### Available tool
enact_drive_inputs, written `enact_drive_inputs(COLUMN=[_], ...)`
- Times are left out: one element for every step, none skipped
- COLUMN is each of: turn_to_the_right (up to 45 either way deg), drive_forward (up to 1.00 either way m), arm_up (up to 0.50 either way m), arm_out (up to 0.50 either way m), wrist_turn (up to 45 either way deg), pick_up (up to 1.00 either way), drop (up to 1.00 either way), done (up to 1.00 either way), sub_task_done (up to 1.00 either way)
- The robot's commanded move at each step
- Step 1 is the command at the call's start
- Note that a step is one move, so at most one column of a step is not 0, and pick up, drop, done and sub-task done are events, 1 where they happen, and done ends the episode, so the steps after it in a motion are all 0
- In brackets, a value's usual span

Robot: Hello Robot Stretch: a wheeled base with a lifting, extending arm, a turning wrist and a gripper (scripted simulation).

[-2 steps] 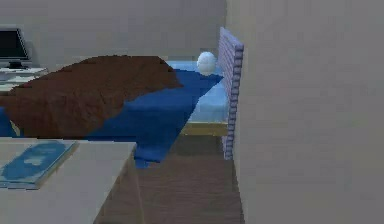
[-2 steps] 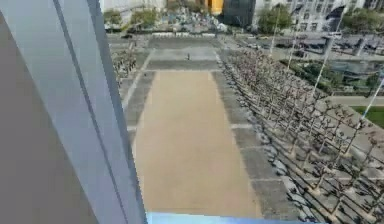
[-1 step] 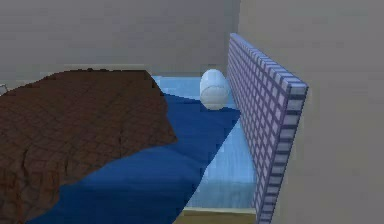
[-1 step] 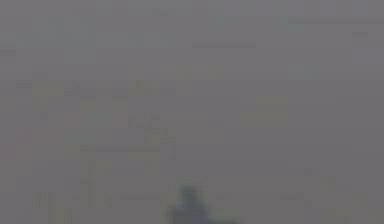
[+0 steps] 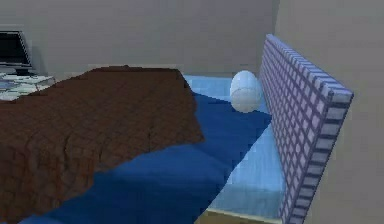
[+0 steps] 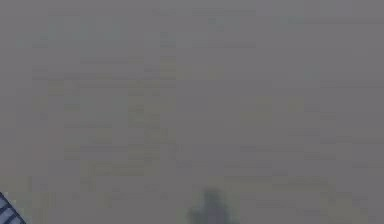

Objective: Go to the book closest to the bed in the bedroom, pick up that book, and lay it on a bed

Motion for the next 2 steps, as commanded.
enact_drive_inputs(turn_to_the_right=[0.0,-45.0], drive_forward=[0.25,0.0], arm_up=[0.0,0.0], arm_out=[0.0,0.0], wrist_turn=[0.0,0.0], pick_up=[0.0,0.0], drop=[0.0,0.0], done=[0.0,0.0], sub_task_done=[0.0,0.0])
